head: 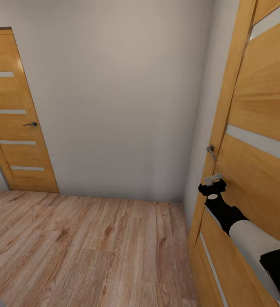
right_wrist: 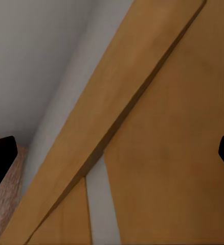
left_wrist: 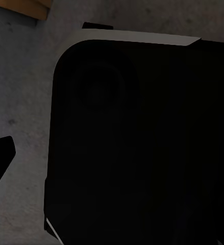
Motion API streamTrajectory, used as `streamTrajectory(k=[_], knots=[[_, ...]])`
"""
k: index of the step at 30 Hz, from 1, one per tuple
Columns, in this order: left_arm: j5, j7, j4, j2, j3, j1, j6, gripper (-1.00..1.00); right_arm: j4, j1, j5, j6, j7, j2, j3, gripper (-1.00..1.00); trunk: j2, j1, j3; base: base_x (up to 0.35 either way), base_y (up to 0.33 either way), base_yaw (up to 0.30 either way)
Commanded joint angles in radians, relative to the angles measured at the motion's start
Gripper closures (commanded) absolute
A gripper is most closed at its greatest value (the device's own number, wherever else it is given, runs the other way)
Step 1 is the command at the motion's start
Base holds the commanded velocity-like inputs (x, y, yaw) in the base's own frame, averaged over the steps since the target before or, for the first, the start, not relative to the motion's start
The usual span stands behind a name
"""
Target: Move the two storage containers from the living room to the garage. In the garage, place one container on the floor and stack the other container on top of it (either order is fine).
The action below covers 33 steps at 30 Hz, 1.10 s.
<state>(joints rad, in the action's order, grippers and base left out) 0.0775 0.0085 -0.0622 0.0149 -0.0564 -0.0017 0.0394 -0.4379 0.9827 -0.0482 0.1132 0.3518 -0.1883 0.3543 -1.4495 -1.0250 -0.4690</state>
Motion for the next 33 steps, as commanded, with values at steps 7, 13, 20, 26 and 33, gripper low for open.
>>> streamTrajectory(k=[7, 13, 20, 26, 33], knots=[[0.007, 0.001, -0.001, 0.0, -0.005, 0.0, 0.002, -1.0, 0.0, 0.001, -0.007, 0.013, 0.011, -0.026, -0.009, -1.0, -0.001, 0.0, -0.001, 0.0, 0.0, 0.0], [0.007, 0.001, -0.001, 0.0, -0.005, 0.0, 0.002, -1.0, 0.0, 0.001, -0.007, 0.013, 0.01, -0.033, -0.012, -1.0, -0.001, 0.0, -0.001, 0.0, 0.0, 0.0], [0.007, 0.001, -0.001, 0.0, -0.005, 0.0, 0.002, -1.0, -0.002, 0.001, -0.007, 0.02, 0.006, -0.011, -0.012, -1.0, -0.001, 0.0, -0.001, 0.0, 0.0, 0.0], [0.007, 0.001, -0.001, -0.001, -0.005, 0.0, 0.002, -1.0, 0.001, 0.001, -0.004, 0.022, 0.0, 0.177, -0.012, -1.0, -0.001, 0.0, -0.001, 0.0, 0.0, 0.0], [0.007, 0.001, -0.001, 0.0, -0.005, 0.0, 0.002, -1.0, 0.021, 0.0, 0.001, 0.015, -0.018, 0.227, -0.017, -1.0, -0.001, 0.0, -0.001, 0.0, 0.0, 0.0]])
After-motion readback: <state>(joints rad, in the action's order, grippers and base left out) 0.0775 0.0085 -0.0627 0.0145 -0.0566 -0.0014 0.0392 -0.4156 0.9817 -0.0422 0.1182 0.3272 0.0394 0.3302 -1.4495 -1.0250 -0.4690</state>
